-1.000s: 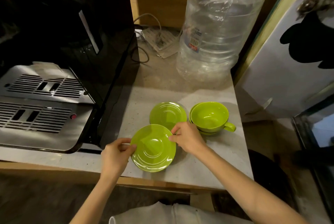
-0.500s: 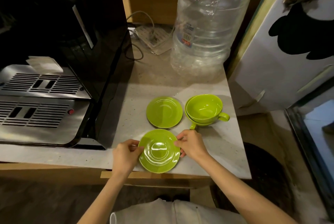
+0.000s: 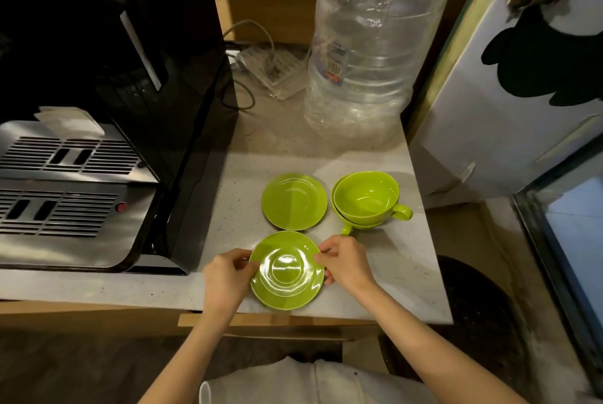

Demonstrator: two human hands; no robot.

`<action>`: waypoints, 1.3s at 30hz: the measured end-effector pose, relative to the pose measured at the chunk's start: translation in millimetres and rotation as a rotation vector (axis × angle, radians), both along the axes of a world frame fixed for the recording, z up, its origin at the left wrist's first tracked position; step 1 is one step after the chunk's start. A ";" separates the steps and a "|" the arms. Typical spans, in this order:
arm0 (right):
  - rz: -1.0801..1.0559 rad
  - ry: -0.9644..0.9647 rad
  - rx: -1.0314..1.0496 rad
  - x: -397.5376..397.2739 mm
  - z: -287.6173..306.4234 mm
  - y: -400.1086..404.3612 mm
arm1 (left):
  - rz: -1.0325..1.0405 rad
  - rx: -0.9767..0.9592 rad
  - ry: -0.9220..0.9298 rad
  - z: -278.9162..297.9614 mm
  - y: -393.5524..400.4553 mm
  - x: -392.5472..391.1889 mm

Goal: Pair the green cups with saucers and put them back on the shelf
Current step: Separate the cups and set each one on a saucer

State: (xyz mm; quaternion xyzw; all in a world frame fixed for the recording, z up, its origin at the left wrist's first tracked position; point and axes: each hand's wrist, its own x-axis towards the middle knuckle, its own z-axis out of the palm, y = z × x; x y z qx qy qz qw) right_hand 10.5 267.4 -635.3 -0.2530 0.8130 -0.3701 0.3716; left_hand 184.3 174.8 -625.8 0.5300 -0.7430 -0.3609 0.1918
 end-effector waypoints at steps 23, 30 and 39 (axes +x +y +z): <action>-0.188 0.513 -0.286 -28.6 57.2 27.6 | -0.185 -0.227 -0.149 22.2 -0.5 -42.7; -0.314 0.585 -0.160 -91.6 82.9 50.8 | -0.324 0.410 0.156 34.4 26.2 -112.4; -0.296 0.001 -0.153 -100.8 71.2 49.5 | -0.323 0.473 0.131 19.7 28.3 -127.7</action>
